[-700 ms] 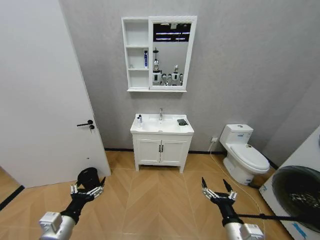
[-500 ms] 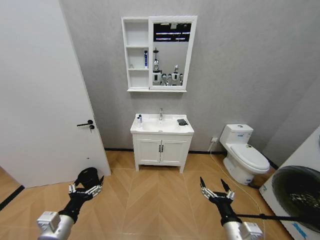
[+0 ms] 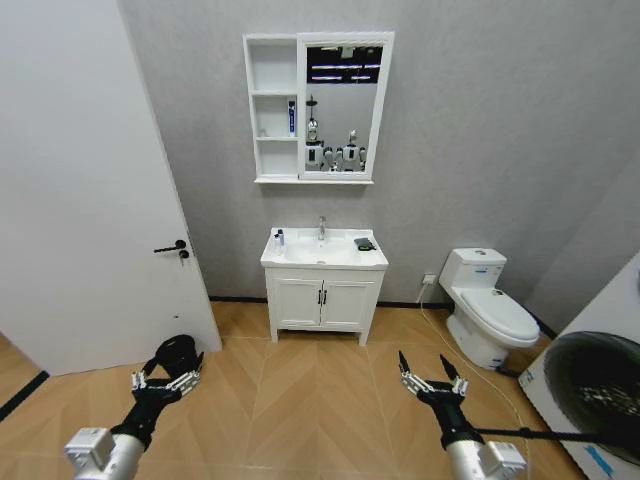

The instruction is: Move facial cleanser and shampoo from washbasin to cabinet, then wipe washbasin with towel.

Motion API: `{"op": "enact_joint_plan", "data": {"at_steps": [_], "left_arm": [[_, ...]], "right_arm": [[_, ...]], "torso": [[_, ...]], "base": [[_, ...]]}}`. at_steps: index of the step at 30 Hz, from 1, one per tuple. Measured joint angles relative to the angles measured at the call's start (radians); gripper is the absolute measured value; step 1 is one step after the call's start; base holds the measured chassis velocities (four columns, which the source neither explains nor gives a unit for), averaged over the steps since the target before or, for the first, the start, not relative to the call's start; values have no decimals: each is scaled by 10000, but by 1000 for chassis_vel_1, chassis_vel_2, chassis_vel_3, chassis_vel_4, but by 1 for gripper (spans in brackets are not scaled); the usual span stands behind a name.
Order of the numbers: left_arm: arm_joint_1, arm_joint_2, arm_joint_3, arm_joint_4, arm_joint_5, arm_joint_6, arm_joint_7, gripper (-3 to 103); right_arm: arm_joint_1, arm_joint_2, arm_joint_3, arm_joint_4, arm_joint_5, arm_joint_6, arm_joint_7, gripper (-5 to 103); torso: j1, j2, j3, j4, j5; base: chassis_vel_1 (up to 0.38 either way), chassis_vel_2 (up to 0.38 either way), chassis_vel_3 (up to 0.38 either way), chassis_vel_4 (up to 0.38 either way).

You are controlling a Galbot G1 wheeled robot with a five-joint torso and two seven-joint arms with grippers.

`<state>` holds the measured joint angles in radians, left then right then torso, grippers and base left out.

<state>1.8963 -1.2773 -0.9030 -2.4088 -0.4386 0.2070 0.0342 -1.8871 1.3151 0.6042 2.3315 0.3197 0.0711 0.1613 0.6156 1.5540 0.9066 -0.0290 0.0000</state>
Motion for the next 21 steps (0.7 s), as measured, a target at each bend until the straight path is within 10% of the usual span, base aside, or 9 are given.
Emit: {"op": "enact_joint_plan", "data": {"at_steps": [21], "left_arm": [[-19,-18,300,90,238,-86,67,94]], "right_arm": [[-147,292,-180,-88,-798,378,-190,100]], "torso": [[2,-1,0,-5,-4]], "base": [[-124,117,126,-131]]}}
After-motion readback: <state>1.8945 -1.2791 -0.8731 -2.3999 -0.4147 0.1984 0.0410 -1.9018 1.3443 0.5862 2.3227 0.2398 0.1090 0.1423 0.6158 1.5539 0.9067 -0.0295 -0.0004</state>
